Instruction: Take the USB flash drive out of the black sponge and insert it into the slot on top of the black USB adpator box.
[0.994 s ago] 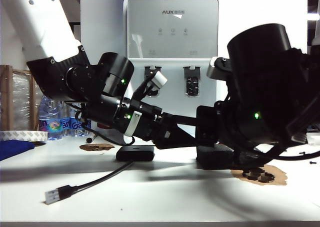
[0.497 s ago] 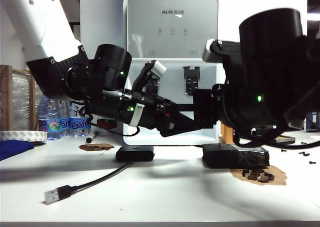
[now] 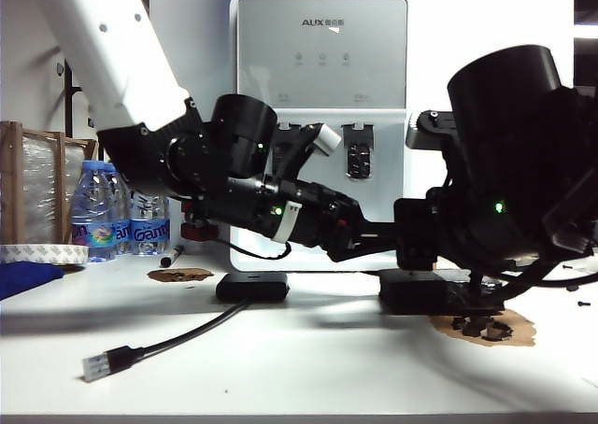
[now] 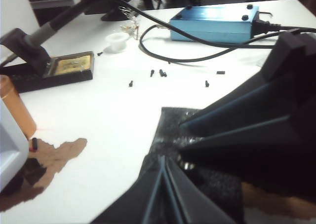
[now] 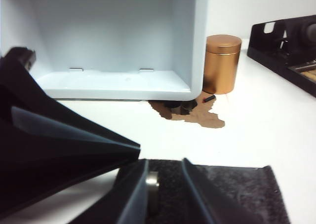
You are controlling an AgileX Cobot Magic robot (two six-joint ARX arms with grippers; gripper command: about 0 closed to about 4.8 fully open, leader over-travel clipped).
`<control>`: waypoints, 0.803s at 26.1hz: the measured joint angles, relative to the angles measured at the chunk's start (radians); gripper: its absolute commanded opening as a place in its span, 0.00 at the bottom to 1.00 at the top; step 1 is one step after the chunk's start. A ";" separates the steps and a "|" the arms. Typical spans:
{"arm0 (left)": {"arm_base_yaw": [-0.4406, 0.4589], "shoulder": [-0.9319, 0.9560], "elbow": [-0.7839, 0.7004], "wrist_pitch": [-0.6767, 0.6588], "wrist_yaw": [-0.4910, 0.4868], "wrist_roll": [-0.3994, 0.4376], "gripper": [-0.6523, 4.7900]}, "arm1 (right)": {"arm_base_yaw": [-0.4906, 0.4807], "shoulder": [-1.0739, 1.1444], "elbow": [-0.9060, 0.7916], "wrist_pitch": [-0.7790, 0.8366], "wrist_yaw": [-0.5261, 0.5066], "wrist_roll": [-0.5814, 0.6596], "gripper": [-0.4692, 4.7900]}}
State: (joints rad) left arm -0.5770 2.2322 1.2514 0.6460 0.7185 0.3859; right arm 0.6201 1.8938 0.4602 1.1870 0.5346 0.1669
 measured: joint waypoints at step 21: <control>-0.003 0.014 0.008 -0.120 -0.001 -0.001 0.11 | -0.088 0.000 0.004 -0.038 -0.172 -0.034 0.34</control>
State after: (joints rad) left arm -0.5800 2.2467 1.2598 0.5259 0.7177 0.3851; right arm 0.5320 1.8942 0.4641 1.1492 0.3622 0.1333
